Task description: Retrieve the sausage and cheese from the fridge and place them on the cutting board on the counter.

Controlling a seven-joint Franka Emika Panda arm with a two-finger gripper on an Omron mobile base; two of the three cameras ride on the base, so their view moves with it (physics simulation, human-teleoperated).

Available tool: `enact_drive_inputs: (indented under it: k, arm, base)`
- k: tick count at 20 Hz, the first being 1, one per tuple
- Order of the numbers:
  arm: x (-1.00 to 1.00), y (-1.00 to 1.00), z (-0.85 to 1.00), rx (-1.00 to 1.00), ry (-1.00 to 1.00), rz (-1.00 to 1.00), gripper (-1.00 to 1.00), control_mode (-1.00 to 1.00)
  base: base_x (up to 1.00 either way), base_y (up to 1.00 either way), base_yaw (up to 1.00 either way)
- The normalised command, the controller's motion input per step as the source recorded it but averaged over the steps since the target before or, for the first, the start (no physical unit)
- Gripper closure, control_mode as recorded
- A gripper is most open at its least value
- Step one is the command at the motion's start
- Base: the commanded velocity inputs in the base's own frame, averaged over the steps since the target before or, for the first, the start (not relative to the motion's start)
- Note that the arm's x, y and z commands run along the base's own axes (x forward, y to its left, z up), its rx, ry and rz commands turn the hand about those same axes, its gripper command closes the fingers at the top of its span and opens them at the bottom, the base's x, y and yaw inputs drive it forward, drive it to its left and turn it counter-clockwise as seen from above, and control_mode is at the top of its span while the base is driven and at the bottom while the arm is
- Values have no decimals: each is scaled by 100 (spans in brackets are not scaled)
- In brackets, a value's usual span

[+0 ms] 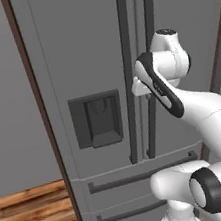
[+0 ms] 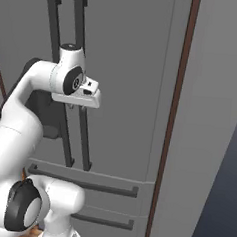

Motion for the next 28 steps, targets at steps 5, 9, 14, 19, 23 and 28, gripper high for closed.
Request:
enact_drive_inputs:
  k: [5,9,14,19,23,28]
  arm:
    - [0,0,0,0,0,0,-100,100]
    - [0,0,0,0,0,0,-100,100]
    - [0,0,0,0,0,0,-100,100]
    - [0,0,0,0,0,0,-100,100]
    - [0,0,0,0,0,0,-100,100]
    - [0,0,0,0,0,0,-100,100]
  base:
    - [-1,0,0]
    - [-41,0,0]
    - [-80,6,0]
    - [-63,6,0]
    - [-19,1,0]
    - [0,0,0]
